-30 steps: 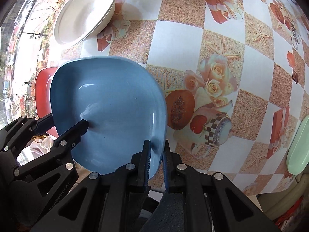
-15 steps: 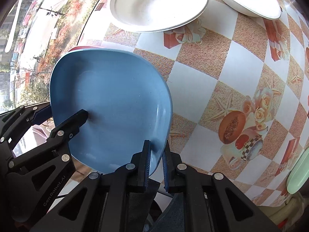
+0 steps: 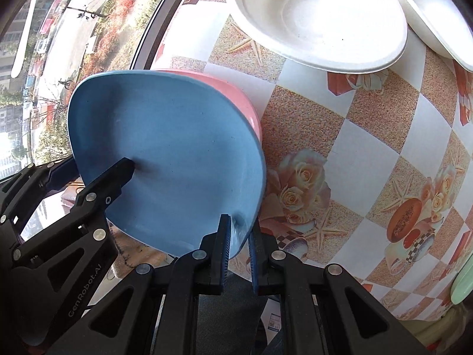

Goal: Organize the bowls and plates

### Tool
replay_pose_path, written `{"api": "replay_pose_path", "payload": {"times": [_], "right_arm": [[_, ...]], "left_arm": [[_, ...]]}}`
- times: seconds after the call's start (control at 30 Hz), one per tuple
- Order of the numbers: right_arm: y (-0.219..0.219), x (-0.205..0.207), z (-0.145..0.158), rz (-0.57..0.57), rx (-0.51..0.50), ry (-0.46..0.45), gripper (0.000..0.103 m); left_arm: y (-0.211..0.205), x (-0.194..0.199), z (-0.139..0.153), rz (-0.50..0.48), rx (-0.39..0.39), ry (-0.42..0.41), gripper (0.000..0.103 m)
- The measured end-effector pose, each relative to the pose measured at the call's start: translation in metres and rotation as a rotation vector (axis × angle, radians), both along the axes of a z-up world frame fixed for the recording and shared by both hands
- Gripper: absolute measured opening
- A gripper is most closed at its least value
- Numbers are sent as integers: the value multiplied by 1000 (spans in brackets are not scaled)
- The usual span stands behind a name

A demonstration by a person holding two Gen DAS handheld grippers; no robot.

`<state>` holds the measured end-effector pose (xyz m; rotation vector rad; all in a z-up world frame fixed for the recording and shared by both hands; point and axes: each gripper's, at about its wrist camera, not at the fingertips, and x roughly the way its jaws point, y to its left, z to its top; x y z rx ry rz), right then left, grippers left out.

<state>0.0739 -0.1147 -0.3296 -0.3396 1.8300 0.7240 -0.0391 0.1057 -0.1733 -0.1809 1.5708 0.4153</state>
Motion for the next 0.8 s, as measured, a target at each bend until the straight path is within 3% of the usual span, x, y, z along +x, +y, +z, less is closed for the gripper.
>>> {"api": "replay_pose_path", "payload": {"times": [0.03,0.13,0.2,0.3,0.5,0.8], "right_arm": [[-1,1,-1,-8,7,9,14],[-4,-3,-3,-21,34,37,24],[-14,3,2,-7,-6,-20,65],[-40,15,7,-26,-26,-56,97],[-105,30,15,-94,-54,-96,101],[-171,47,22,-201,-121,-94,101]], "left_arm": [[-1,-1,1,8,19,-2,75],[-4,-5,-2,3,54,5,78],[-5,-8,-5,13,23,5,81],[-12,-8,-4,7,1,22,82],[-35,-3,1,-48,-30,27,82],[-85,23,12,-254,-35,12,82]]}}
